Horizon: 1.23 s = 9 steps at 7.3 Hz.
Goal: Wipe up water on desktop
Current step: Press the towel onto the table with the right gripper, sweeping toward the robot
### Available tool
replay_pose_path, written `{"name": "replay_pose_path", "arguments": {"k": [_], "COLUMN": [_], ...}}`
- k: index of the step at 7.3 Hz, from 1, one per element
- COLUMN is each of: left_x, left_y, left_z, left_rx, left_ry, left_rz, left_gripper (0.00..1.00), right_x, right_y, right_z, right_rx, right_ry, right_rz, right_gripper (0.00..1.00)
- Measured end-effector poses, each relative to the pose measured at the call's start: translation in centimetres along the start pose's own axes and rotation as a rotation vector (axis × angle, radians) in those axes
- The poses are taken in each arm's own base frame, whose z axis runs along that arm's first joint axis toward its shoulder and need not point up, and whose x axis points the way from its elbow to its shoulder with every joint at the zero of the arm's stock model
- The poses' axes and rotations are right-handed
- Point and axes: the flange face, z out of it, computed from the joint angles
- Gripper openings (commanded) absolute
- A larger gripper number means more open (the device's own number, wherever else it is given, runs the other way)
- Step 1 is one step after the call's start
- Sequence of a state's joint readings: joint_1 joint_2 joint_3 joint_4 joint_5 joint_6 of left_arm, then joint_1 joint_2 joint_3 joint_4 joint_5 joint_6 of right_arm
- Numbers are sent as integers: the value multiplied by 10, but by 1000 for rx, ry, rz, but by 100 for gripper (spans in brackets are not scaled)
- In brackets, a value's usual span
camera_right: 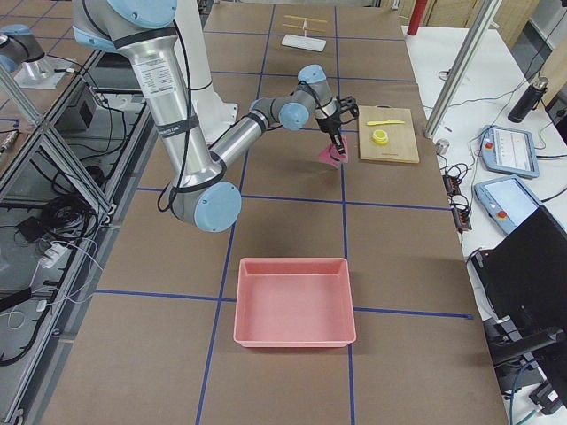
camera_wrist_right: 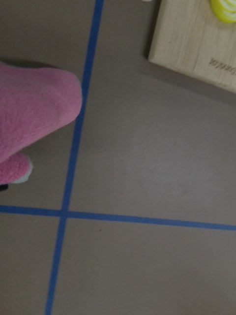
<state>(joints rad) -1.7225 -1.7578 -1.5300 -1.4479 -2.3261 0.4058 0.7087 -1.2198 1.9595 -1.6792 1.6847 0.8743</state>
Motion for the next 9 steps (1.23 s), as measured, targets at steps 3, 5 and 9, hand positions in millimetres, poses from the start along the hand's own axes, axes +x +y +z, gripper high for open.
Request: {"name": "replay_pose_path", "arguments": {"k": [3, 5, 9], "left_x": [-6, -7, -7], "left_y": [13, 16, 21], "left_z": [11, 13, 16], "left_rx": [-10, -12, -15], "left_ry": [16, 18, 21], "left_rz": [-12, -18, -22], "left_gripper": [99, 99, 99], "right_x": [-31, -99, -255], "right_y": [78, 102, 85], "right_z": [5, -8, -26], "right_rx": [-117, -91, 51], "right_ry": [90, -5, -291], "right_rz": [-8, 83, 432], "right_gripper": [0, 0, 0]}}
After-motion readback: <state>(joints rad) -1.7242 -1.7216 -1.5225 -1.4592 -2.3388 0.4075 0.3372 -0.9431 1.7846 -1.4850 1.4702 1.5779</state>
